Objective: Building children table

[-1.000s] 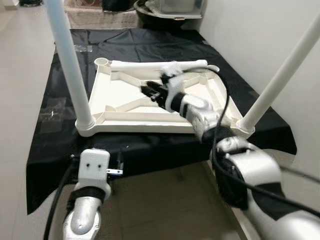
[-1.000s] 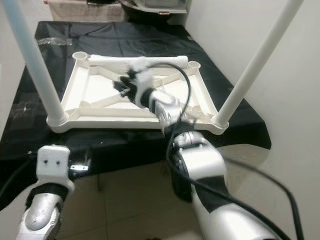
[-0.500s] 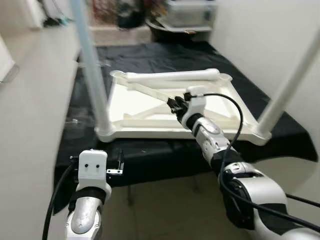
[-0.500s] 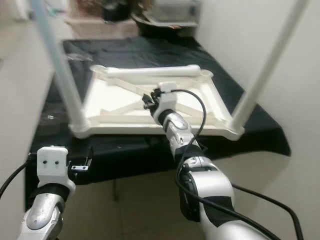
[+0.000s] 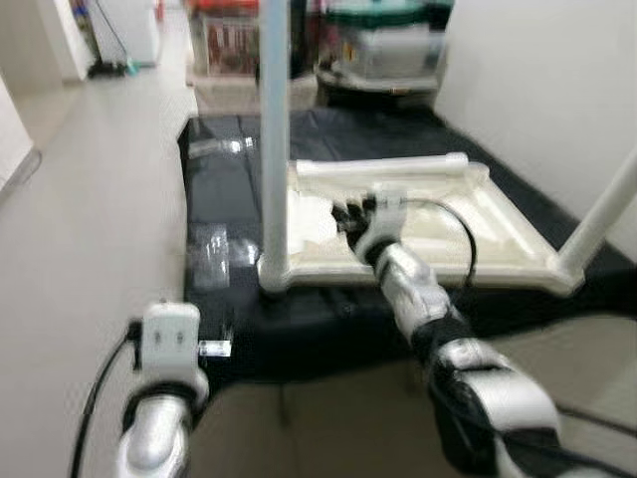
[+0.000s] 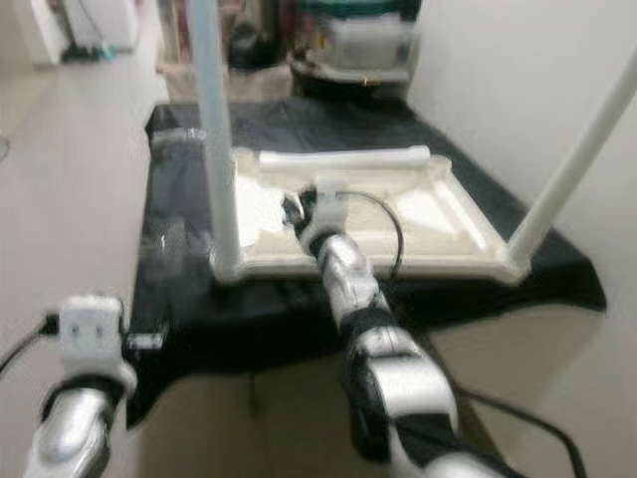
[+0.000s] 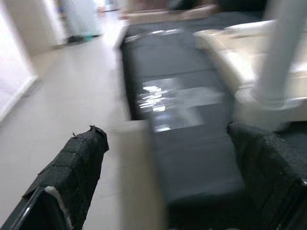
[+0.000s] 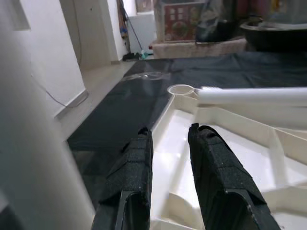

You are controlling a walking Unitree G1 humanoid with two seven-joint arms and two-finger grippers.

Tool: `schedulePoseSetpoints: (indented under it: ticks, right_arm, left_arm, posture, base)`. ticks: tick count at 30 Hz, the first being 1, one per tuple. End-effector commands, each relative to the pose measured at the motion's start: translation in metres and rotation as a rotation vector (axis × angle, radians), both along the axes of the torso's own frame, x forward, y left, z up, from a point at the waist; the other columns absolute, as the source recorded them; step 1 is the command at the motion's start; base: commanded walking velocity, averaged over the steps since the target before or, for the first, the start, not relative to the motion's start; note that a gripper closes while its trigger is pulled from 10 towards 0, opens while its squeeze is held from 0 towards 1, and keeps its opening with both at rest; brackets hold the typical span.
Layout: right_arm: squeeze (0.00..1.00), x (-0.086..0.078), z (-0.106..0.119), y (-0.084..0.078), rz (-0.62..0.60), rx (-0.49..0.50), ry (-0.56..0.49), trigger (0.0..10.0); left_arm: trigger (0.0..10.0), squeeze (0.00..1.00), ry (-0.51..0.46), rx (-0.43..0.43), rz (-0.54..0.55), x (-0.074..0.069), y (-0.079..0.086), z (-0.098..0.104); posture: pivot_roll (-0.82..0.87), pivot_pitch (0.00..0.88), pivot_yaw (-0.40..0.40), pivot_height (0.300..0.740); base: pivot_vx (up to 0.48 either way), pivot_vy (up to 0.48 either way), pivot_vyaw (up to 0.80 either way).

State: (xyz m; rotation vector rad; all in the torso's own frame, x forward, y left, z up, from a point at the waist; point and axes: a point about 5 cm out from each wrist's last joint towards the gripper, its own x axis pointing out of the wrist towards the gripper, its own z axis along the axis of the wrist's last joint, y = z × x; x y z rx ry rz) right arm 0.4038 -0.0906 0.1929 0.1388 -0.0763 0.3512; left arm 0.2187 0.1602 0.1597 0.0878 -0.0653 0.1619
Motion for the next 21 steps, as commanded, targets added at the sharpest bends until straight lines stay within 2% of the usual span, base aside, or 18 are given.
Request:
schedulePoseSetpoints:
  ticks: [1, 4, 7, 9, 10, 11, 12, 14, 15, 16, 17, 18, 19, 20, 21]
  right_arm:
    - [0.00, 0.002, 0.001, -0.013, -0.054, -0.010, -0.007, 10.0]
    - [0.00, 0.003, 0.003, -0.017, -0.060, -0.017, -0.010, 10.0]
    - [0.00, 0.004, 0.005, -0.027, -0.061, -0.065, -0.013, 10.0]
    - [0.00, 0.006, 0.005, -0.042, -0.068, -0.145, -0.008, 10.0]
    - [0.04, 0.006, 0.005, -0.051, -0.051, -0.171, 0.000, 10.0]
    - [0.04, 0.006, 0.005, -0.051, -0.051, -0.171, 0.000, 10.0]
    - [1.00, 0.005, 0.004, -0.055, 0.013, -0.173, 0.018, 10.0]
    - [1.00, 0.005, 0.004, -0.055, 0.013, -0.173, 0.018, 10.0]
    - [1.00, 0.003, 0.003, -0.055, 0.095, -0.161, 0.034, 10.0]
    - [1.00, 0.000, 0.001, -0.053, 0.226, -0.147, 0.052, 10.0]
    - [1.00, 0.000, 0.001, -0.053, 0.226, -0.147, 0.052, 10.0]
    - [1.00, -0.002, 0.001, -0.052, 0.314, -0.148, 0.073, 10.0]
    - [1.00, -0.002, 0.001, -0.052, 0.314, -0.148, 0.073, 10.0]
    - [0.00, -0.004, 0.003, -0.050, 0.405, -0.139, 0.077, 10.0]
    - [0.00, -0.006, 0.005, -0.048, 0.459, -0.133, 0.076, 10.0]
  left_arm:
    - [10.0, 0.00, 0.010, -0.001, -0.006, -0.001, -0.003, -0.001]
    - [10.0, 0.00, 0.014, 0.005, -0.006, -0.001, -0.003, -0.002]
    - [10.0, 0.00, 0.019, 0.006, -0.005, -0.003, -0.004, -0.003]
    - [10.0, 0.00, 0.022, 0.003, -0.006, -0.004, -0.005, -0.004]
    - [10.0, 0.00, 0.022, 0.002, -0.006, -0.005, -0.005, -0.004]
    - [10.0, 0.00, 0.022, 0.002, -0.006, -0.005, -0.005, -0.004]
    - [10.0, 0.00, 0.023, 0.000, -0.007, -0.005, -0.006, -0.004]
    - [10.0, 0.00, 0.023, 0.000, -0.007, -0.005, -0.006, -0.004]
    - [10.0, 0.00, 0.025, -0.002, -0.007, -0.006, -0.006, -0.004]
    - [10.0, 0.00, 0.033, -0.005, -0.014, -0.007, -0.007, -0.005]
    - [10.0, 0.00, 0.033, -0.005, -0.014, -0.007, -0.007, -0.005]
    - [10.0, 0.00, 0.041, -0.004, -0.021, -0.009, -0.009, -0.007]
    - [10.0, 0.00, 0.041, -0.004, -0.021, -0.009, -0.009, -0.007]
    - [10.0, 0.00, 0.052, -0.004, -0.031, -0.011, -0.011, -0.009]
    - [10.0, 0.00, 0.059, -0.004, -0.037, -0.013, -0.013, -0.010]
  posture:
    - [0.07, 0.075, -0.086, 0.740]
    - [0.07, 0.082, -0.087, 0.740]
    - [0.06, 0.089, -0.090, 0.740]
    - [0.06, 0.089, -0.091, 0.740]
    - [0.06, 0.098, -0.092, 0.740]
    - [0.06, 0.098, -0.092, 0.740]
    - [0.06, 0.098, -0.092, 0.740]
    - [0.06, 0.098, -0.092, 0.740]
    - [0.06, 0.104, -0.092, 0.740]
    - [0.06, 0.111, -0.091, 0.740]
    - [0.06, 0.111, -0.091, 0.740]
    - [0.07, 0.117, -0.090, 0.740]
    - [0.07, 0.117, -0.090, 0.740]
    - [0.07, 0.124, -0.086, 0.740]
    - [0.07, 0.127, -0.083, 0.740]
  base:
    - [0.000, 0.000, 0.00]
    - [0.000, 0.000, 0.00]
    - [0.000, 0.000, 0.00]
    - [0.000, 0.000, 0.00]
    - [0.000, 0.000, 0.00]
    - [0.000, 0.000, 0.00]
    - [0.000, 0.000, 0.00]
    - [0.000, 0.000, 0.00]
    - [0.000, 0.000, 0.00]
    - [0.000, 0.000, 0.00]
    - [0.000, 0.000, 0.00]
    - [0.000, 0.000, 0.00]
    - [0.000, 0.000, 0.00]
    - [0.000, 0.000, 0.00]
    - [0.000, 0.000, 0.00]
